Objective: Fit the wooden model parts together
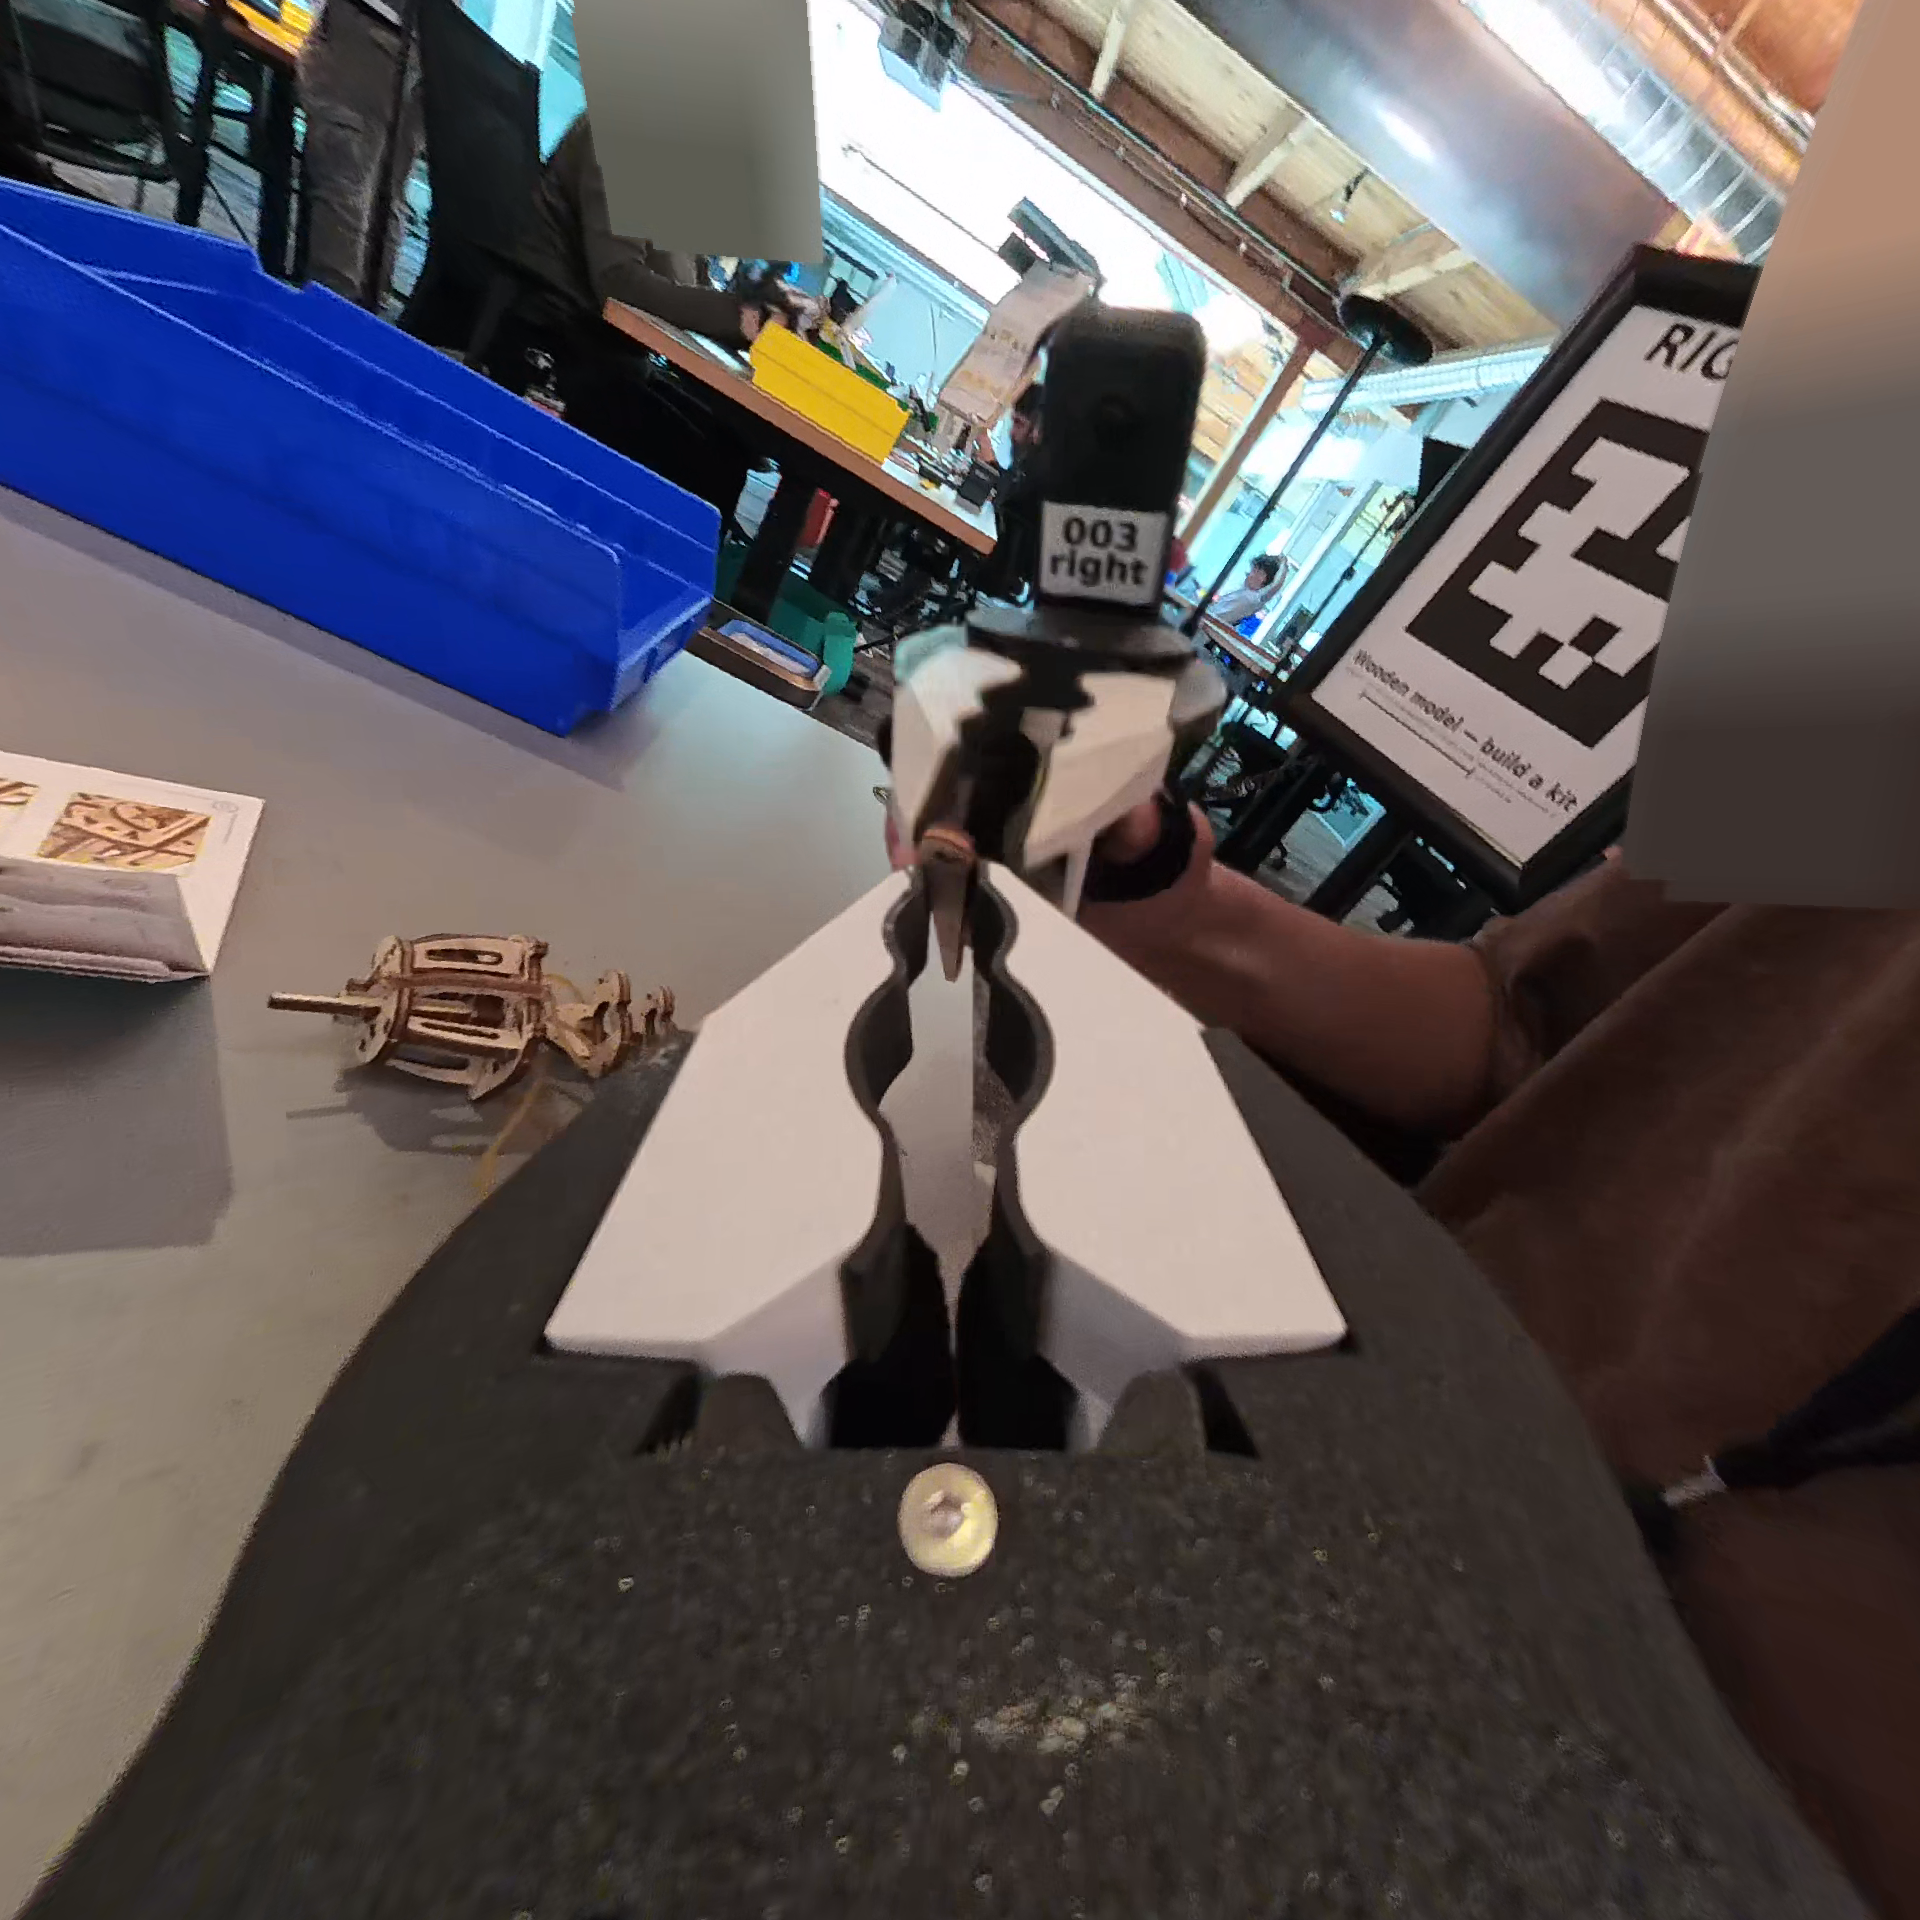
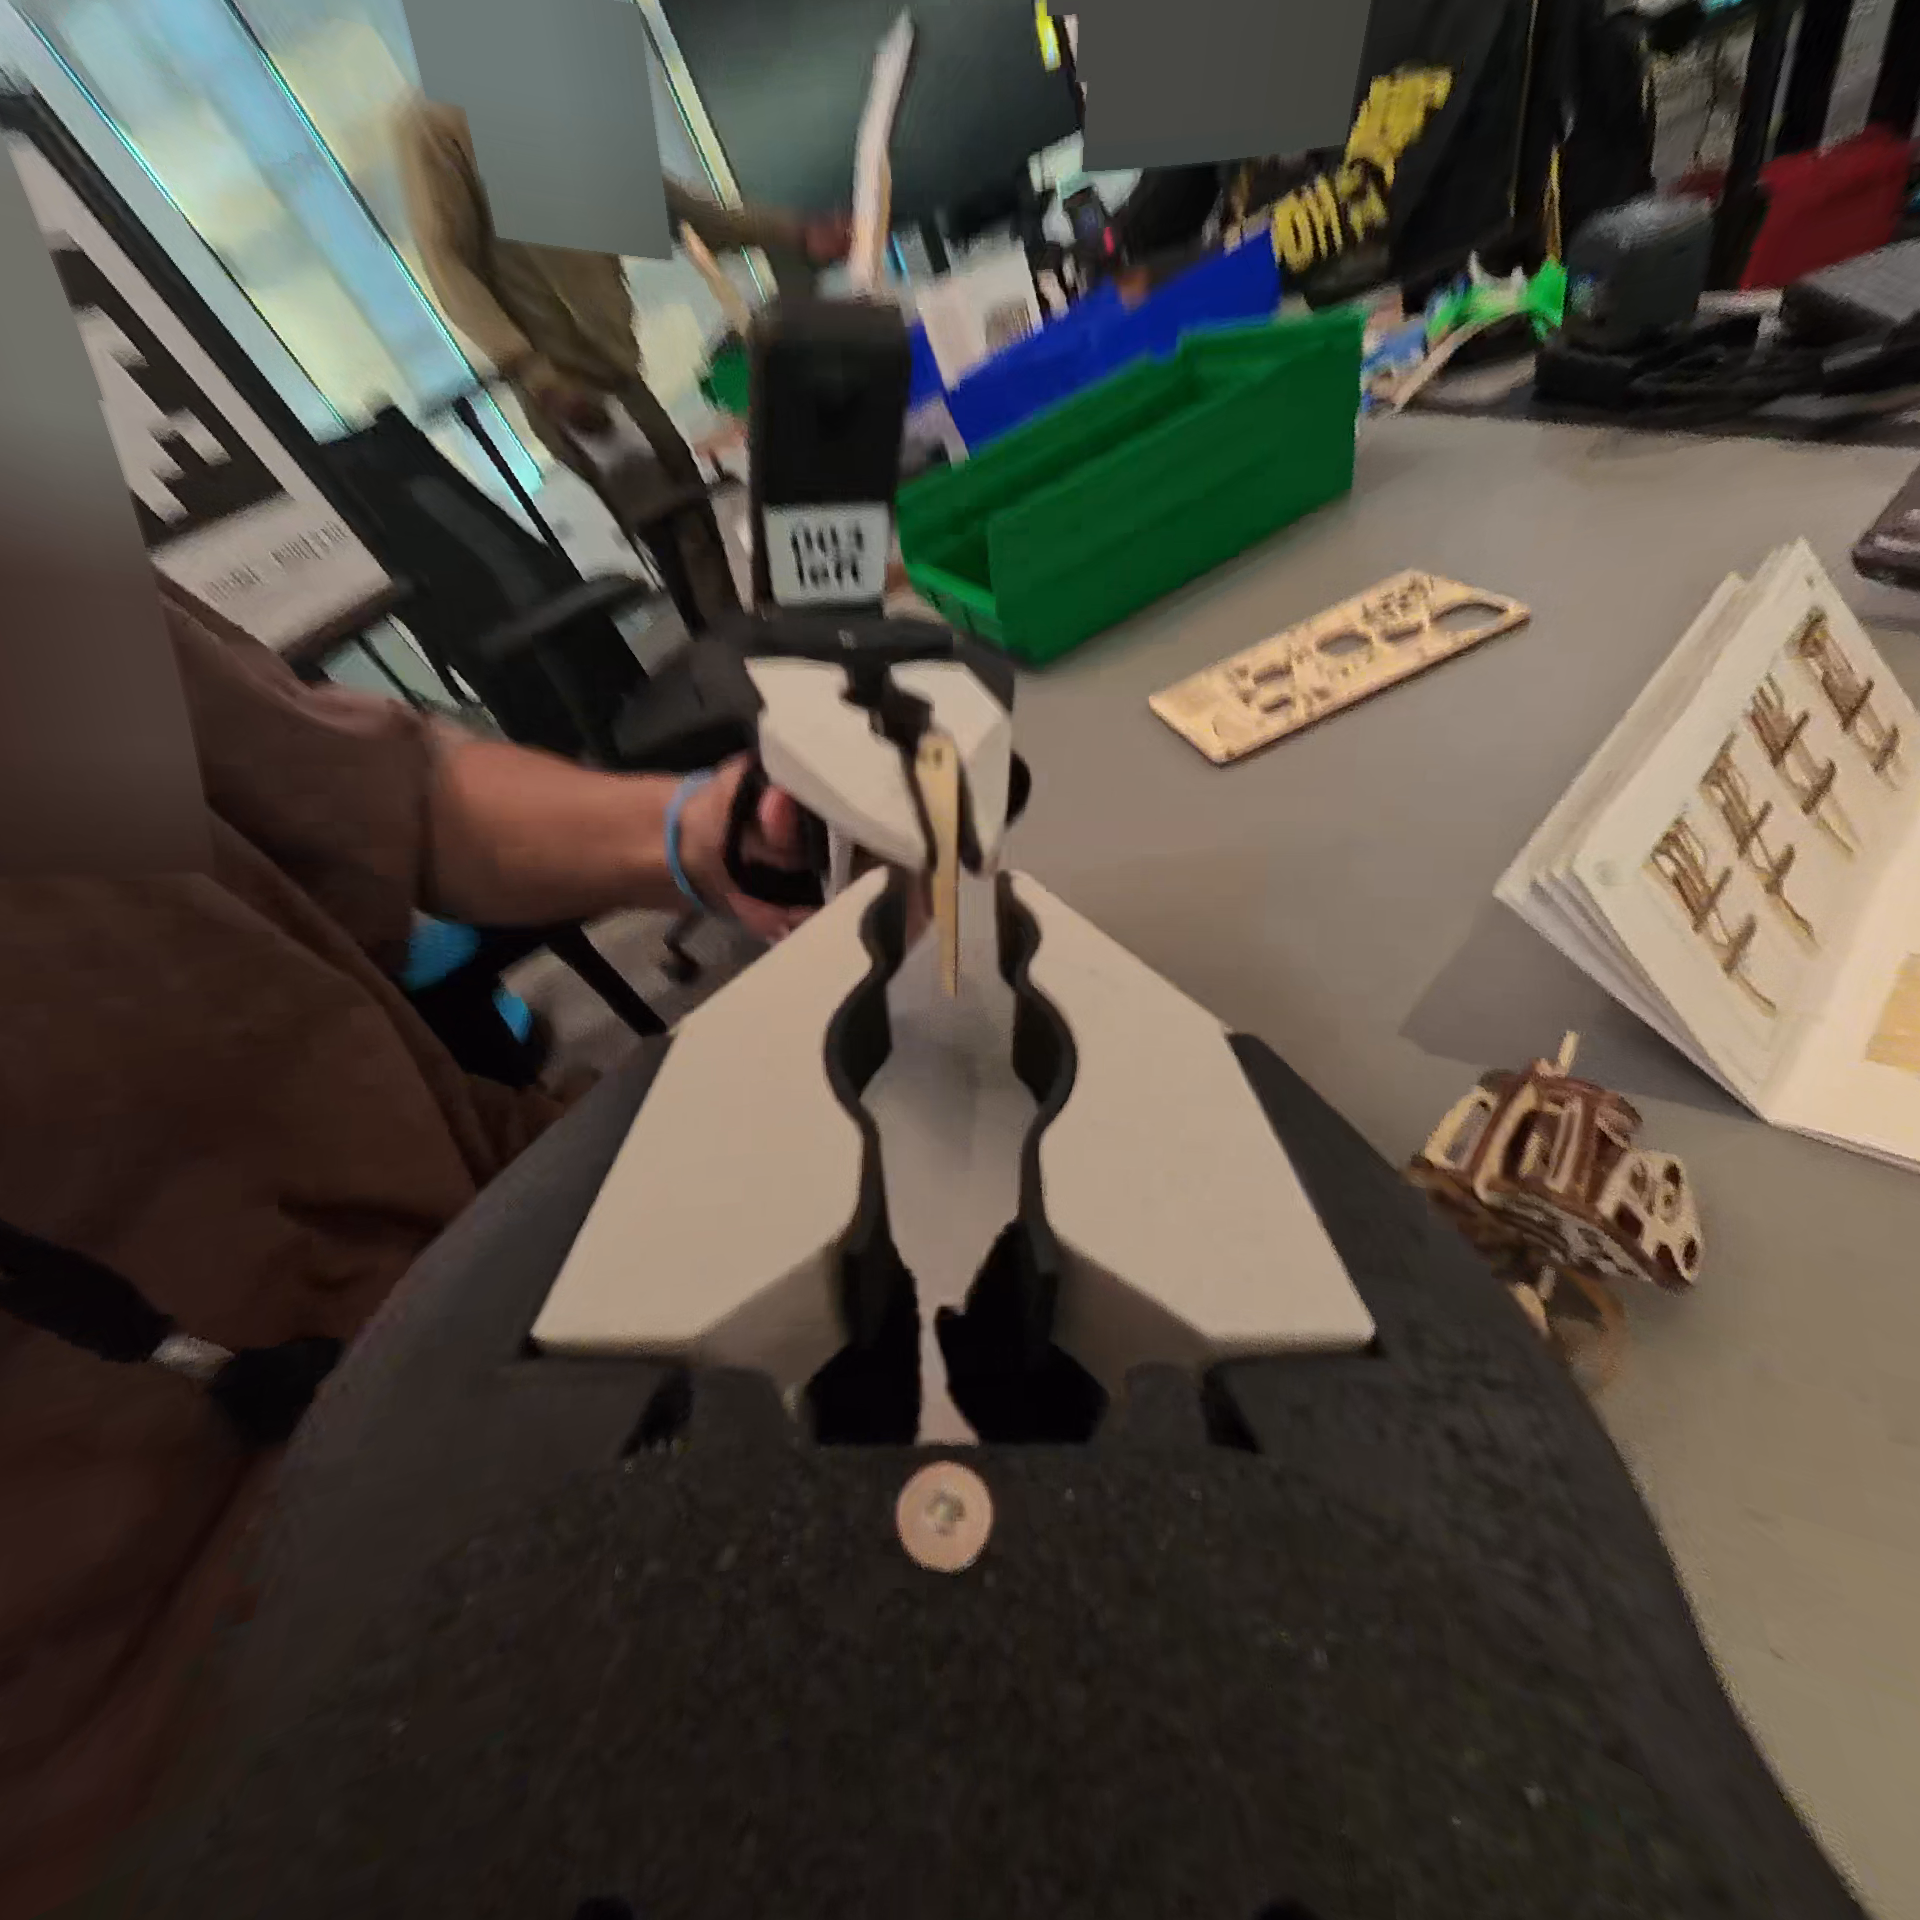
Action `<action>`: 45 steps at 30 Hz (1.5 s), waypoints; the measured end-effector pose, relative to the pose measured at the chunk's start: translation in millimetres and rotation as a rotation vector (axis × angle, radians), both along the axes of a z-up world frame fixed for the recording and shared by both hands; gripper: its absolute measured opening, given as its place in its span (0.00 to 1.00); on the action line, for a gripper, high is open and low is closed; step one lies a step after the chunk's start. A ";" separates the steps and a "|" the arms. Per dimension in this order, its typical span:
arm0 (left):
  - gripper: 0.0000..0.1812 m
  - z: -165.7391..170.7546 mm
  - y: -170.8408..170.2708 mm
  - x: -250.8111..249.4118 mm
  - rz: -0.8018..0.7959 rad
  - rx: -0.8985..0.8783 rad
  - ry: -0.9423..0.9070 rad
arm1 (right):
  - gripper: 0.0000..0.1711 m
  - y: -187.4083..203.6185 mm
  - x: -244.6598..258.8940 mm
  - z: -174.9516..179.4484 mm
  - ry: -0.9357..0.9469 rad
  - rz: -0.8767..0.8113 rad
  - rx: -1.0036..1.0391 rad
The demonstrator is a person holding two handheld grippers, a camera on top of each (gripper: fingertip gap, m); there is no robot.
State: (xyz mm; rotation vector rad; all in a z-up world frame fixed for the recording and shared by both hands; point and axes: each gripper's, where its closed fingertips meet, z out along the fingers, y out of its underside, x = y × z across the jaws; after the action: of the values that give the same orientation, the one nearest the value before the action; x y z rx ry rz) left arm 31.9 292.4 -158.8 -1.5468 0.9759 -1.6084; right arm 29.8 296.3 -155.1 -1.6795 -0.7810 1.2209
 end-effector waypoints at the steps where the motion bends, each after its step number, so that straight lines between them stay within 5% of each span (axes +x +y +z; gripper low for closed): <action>1: 0.03 -1.1 -3.0 0.5 -0.015 0.002 0.003 | 0.12 1.5 1.5 8.5 0.055 -0.001 -0.010; 5: 0.03 -5.2 -15.5 5.9 -0.080 -0.012 0.013 | 0.18 1.8 -6.4 4.1 0.031 0.007 -0.036; 18: 0.03 -5.5 -27.3 10.0 -0.127 -0.008 0.021 | 0.11 -3.8 -7.8 -0.8 0.033 0.057 -0.065; 20: 0.03 -1.3 -27.1 9.3 -0.127 -0.009 0.003 | 0.03 1.0 -0.8 -6.4 -0.013 0.015 -0.055; 23: 0.03 -5.6 -26.1 10.2 -0.124 -0.008 0.023 | 0.07 -5.1 -0.8 16.4 0.119 0.053 -0.055; 27: 0.03 -4.0 -26.8 10.8 -0.128 -0.016 0.012 | 0.10 -11.3 -10.1 5.1 0.055 0.093 -0.064; 35: 0.03 -7.3 -28.3 10.3 -0.121 0.015 0.039 | 0.04 -15.3 -13.2 1.8 0.050 0.134 -0.074; 41: 0.03 -2.7 -29.4 7.3 -0.144 0.006 0.000 | 0.00 7.1 1.9 -12.2 -0.065 -0.039 -0.037; 45: 0.03 -6.5 -24.9 7.2 -0.127 0.002 0.016 | 0.00 -3.6 5.9 8.6 0.064 0.043 -0.050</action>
State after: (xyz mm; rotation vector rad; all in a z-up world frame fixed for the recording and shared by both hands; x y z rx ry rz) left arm 39.2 267.5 -165.4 -1.5244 1.1037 -1.6834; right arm 35.8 292.7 -146.6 -1.6626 -0.7561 1.3272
